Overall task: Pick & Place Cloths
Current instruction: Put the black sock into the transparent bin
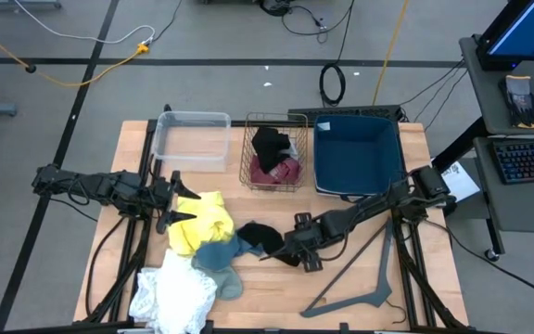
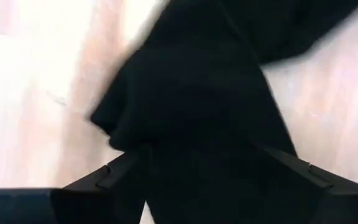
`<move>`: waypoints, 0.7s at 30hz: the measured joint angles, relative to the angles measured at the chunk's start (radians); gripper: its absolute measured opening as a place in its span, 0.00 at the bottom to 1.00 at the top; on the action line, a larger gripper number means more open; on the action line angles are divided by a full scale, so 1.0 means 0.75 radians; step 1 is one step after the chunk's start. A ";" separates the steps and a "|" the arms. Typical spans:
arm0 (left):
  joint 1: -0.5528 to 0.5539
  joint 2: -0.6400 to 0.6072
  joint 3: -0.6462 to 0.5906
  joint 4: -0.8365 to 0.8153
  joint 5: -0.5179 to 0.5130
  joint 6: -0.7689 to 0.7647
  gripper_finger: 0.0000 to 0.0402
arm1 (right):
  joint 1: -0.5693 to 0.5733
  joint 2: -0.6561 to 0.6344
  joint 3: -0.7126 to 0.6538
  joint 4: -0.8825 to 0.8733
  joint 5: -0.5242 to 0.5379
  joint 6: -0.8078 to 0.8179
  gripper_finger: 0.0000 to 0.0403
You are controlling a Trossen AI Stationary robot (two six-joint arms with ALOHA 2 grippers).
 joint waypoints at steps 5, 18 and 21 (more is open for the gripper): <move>0.000 -0.001 0.000 0.019 0.016 0.000 0.70 | -0.008 -0.002 -0.076 0.059 -0.002 0.069 0.48; 0.000 0.000 0.000 0.133 0.017 -0.030 0.70 | -0.029 -0.041 -0.144 0.149 -0.002 0.012 0.03; 0.000 0.000 0.000 0.167 0.017 -0.030 0.70 | -0.052 -0.090 -0.148 0.136 -0.002 0.003 0.01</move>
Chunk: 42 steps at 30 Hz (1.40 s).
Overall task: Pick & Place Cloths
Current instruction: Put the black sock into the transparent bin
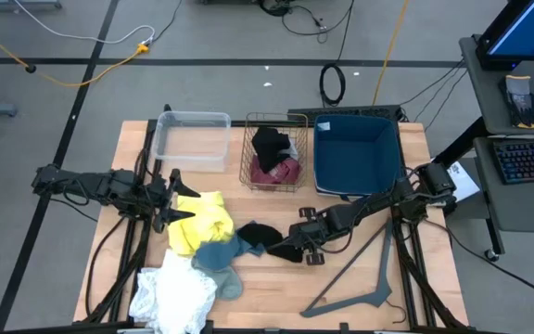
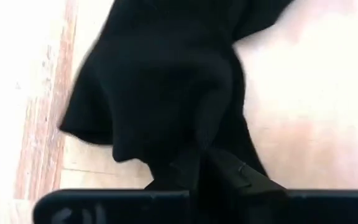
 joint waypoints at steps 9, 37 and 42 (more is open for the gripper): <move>0.000 0.078 0.000 0.192 -0.001 0.007 0.70 | -0.073 -0.301 0.004 0.003 0.002 0.014 0.01; 0.000 0.910 0.192 0.968 -0.106 0.080 0.70 | -0.304 -0.870 0.006 0.725 -0.214 0.009 0.00; 0.001 1.035 0.325 0.966 -0.056 0.163 0.70 | -0.305 -0.861 0.006 0.826 -0.214 -0.064 0.00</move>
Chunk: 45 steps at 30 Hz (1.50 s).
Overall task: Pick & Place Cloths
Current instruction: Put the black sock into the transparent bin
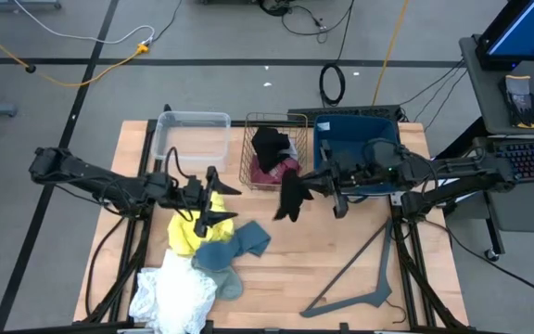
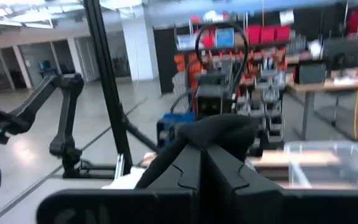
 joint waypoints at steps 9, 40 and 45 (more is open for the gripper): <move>0.000 0.195 0.205 0.002 0.042 0.114 0.70 | 0.002 0.054 0.000 0.178 -0.069 -0.026 0.00; 0.032 0.509 0.471 0.049 0.005 0.182 0.92 | -0.013 0.255 0.000 0.549 -0.088 -0.093 0.00; 0.045 0.562 0.527 0.048 -0.017 0.199 0.92 | -0.013 0.296 0.000 0.608 -0.058 -0.098 0.00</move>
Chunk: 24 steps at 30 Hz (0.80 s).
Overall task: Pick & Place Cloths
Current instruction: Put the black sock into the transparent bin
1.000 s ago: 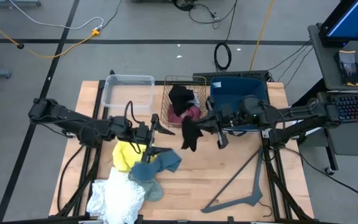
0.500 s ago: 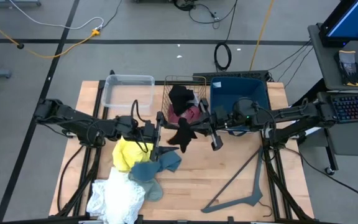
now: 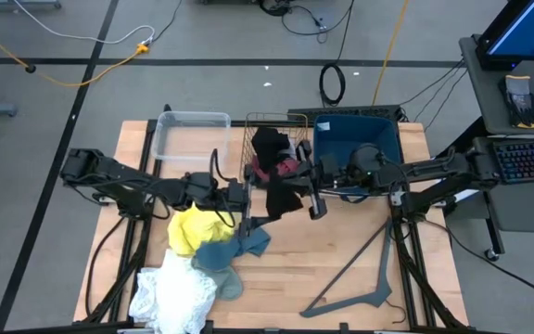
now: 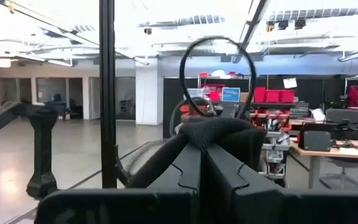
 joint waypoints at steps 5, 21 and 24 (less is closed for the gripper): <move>0.005 0.028 0.028 -0.008 0.001 0.014 0.92 | 0.001 0.056 0.001 0.039 -0.001 0.015 0.00; 0.066 0.031 0.026 -0.029 -0.068 0.081 0.24 | 0.047 0.107 0.002 0.071 -0.056 0.159 0.01; 0.075 0.030 0.026 -0.027 -0.066 0.120 0.05 | 0.065 0.105 0.002 0.061 -0.082 0.214 0.05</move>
